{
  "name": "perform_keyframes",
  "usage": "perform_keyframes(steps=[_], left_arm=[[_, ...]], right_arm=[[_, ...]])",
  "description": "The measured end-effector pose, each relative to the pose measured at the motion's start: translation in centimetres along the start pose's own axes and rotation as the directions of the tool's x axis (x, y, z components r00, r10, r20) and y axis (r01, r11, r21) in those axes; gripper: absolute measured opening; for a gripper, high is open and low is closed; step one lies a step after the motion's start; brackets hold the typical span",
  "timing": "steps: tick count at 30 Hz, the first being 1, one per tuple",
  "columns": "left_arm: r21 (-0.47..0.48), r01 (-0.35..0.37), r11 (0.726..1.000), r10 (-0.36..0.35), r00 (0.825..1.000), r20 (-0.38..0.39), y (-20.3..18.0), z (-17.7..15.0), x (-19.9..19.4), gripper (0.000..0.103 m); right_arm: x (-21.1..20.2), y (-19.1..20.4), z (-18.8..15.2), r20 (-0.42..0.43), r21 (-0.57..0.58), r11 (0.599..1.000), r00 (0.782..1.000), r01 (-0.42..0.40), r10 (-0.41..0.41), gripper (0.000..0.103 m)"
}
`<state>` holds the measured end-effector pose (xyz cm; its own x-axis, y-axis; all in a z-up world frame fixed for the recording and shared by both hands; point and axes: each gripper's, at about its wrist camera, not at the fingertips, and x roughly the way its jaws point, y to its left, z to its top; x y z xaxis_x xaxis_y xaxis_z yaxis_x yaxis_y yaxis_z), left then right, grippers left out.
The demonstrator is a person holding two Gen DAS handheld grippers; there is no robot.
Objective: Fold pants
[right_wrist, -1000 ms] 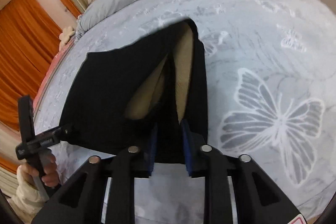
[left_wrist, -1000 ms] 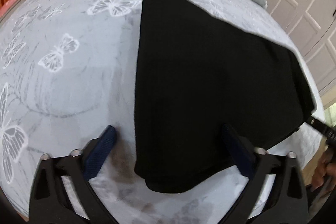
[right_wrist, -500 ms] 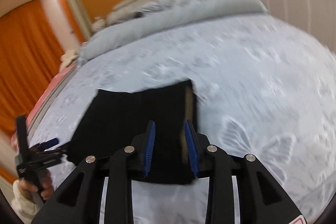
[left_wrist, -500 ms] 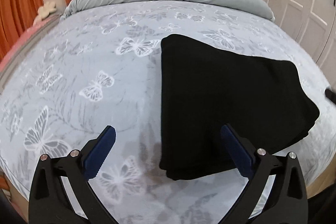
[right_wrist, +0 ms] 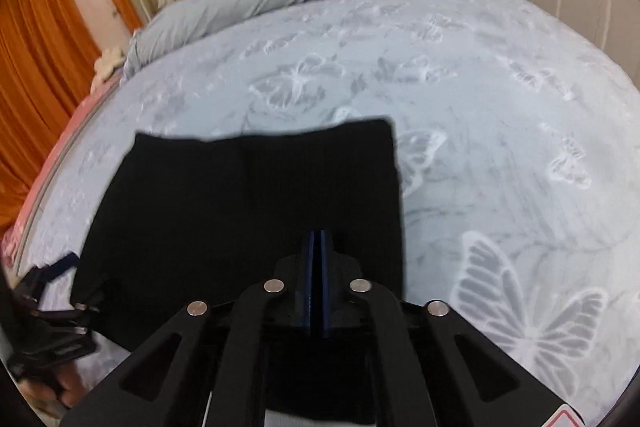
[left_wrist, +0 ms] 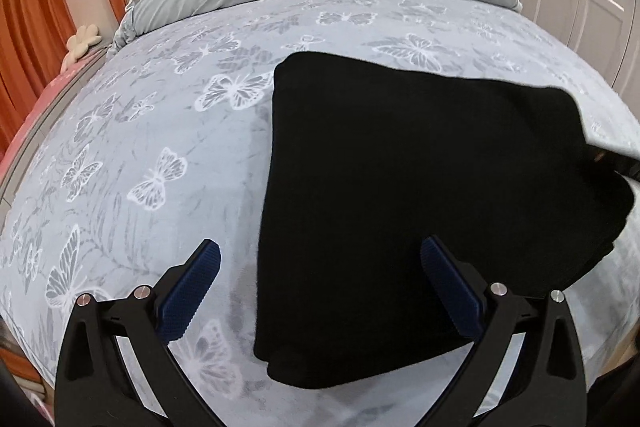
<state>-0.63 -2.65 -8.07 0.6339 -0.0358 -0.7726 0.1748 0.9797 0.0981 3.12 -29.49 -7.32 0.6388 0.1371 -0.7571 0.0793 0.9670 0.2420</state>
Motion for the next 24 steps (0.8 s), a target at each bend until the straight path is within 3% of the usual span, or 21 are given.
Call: perform_keyframes(steps=[2, 3, 4, 5, 8, 10, 13, 17, 21, 23, 24], left_arm=[[-0.014, 0.035, 0.999, -0.035, 0.999, -0.002, 0.5, 0.1, -0.3, 0.098], [-0.027, 0.067, 0.997, -0.067, 0.998, -0.006, 0.8, 0.0, -0.4, 0.098], [-0.06, 0.131, 0.99, -0.132, 0.991, -0.01, 1.6, 0.0, -0.6, 0.098], [-0.098, 0.19, 0.977, -0.192, 0.981, -0.018, 2.4, 0.0, -0.5, 0.098], [-0.221, 0.285, 0.933, -0.304, 0.951, -0.055, 4.2, -0.3, 0.7, 0.098], [-0.298, 0.299, 0.906, -0.337, 0.938, -0.084, 5.3, -0.6, 1.8, 0.098], [-0.371, 0.328, 0.869, -0.391, 0.914, -0.108, 6.0, -1.0, 3.3, 0.098], [-0.362, 0.372, 0.855, -0.434, 0.895, -0.104, 5.2, -0.7, 3.9, 0.098], [-0.334, 0.389, 0.859, -0.441, 0.893, -0.095, 3.8, -0.3, 4.3, 0.098], [-0.313, 0.4, 0.861, -0.447, 0.89, -0.091, 3.3, 0.0, 4.5, 0.098], [-0.303, 0.396, 0.867, -0.44, 0.894, -0.09, 3.2, 0.1, 4.5, 0.095]], right_arm=[[-2.1, -0.8, -0.2, 0.049, 0.027, 0.999, 0.998, 0.027, -0.029, 0.022], [-3.0, -1.4, -0.4, 0.059, 0.051, 0.999, 0.998, 0.01, -0.013, 0.036], [-3.8, -2.3, -0.9, 0.066, 0.09, 0.996, 0.998, -0.019, 0.014, 0.053], [-4.4, -3.5, -1.6, 0.059, 0.139, 0.989, 0.997, -0.054, 0.046, 0.058], [-3.7, -5.6, -3.0, -0.008, 0.249, 0.958, 0.989, -0.142, 0.148, 0.062], [-3.0, -6.2, -3.8, -0.038, 0.297, 0.931, 0.972, -0.211, 0.232, 0.065], [-1.4, -5.8, -5.0, -0.1, 0.325, 0.912, 0.95, -0.25, 0.296, 0.068], [0.4, -4.7, -5.9, -0.142, 0.362, 0.897, 0.936, -0.254, 0.323, 0.077], [0.6, -4.1, -5.9, -0.13, 0.363, 0.898, 0.941, -0.249, 0.313, 0.082], [0.7, -4.0, -5.8, -0.106, 0.367, 0.894, 0.944, -0.255, 0.312, 0.077], [0.9, -3.8, -5.7, -0.098, 0.366, 0.894, 0.944, -0.259, 0.314, 0.057]])
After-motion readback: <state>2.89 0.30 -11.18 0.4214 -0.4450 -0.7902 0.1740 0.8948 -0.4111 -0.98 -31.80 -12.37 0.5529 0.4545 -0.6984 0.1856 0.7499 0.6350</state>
